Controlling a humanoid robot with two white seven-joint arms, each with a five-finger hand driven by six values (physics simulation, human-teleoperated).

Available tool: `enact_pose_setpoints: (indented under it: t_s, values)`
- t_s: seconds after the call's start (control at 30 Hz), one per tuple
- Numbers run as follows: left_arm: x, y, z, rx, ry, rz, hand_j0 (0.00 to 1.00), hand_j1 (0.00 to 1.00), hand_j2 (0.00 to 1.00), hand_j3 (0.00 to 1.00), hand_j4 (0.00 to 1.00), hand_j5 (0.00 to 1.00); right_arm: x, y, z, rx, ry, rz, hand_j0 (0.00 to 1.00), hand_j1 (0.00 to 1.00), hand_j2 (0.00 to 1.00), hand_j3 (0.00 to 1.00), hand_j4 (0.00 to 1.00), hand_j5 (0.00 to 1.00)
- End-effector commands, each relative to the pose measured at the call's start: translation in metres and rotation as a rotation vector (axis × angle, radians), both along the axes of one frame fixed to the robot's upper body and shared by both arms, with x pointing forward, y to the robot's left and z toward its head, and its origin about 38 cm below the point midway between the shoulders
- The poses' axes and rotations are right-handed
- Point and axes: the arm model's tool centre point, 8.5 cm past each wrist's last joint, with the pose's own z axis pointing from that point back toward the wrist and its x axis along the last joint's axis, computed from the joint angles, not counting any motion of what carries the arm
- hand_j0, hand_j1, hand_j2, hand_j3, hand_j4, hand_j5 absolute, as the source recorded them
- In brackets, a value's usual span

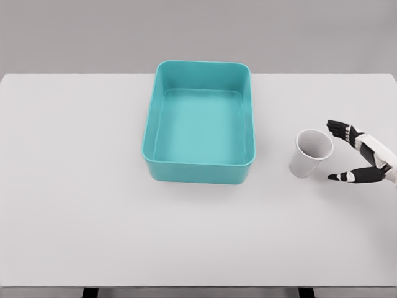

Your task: Put the paper cup into the basket with your right arm

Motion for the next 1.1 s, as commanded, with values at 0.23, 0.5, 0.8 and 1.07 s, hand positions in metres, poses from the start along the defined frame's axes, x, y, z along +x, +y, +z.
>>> enact_pose_setpoints:
  t_s: [0.23, 0.5, 0.8, 1.07]
  values:
    - [0.0, 0.0, 0.0, 0.0, 0.0, 0.0, 1.0, 1.0, 1.0, 1.0, 1.0, 1.0, 0.0, 0.015, -0.007, 0.047, -0.002, 0.003, 1.0, 1.0, 1.0, 1.0, 1.0, 1.0]
    - [0.0, 0.0, 0.0, 0.0, 0.0, 0.0, 1.0, 1.0, 1.0, 1.0, 1.0, 1.0, 0.001, 0.021, -0.009, 0.064, -0.005, 0.008, 1.0, 1.0, 1.0, 1.0, 1.0, 1.0]
    - [0.0, 0.0, 0.0, 0.0, 0.0, 0.0, 1.0, 1.0, 1.0, 1.0, 1.0, 1.0, 0.005, 0.027, -0.007, 0.078, -0.015, 0.016, 1.0, 1.0, 1.0, 1.0, 1.0, 1.0]
    - [0.0, 0.0, 0.0, -0.002, 0.0, 0.0, 1.0, 1.0, 1.0, 1.0, 1.0, 1.0, 0.005, 0.031, -0.005, 0.085, -0.02, 0.025, 1.0, 1.0, 1.0, 1.0, 1.0, 1.0]
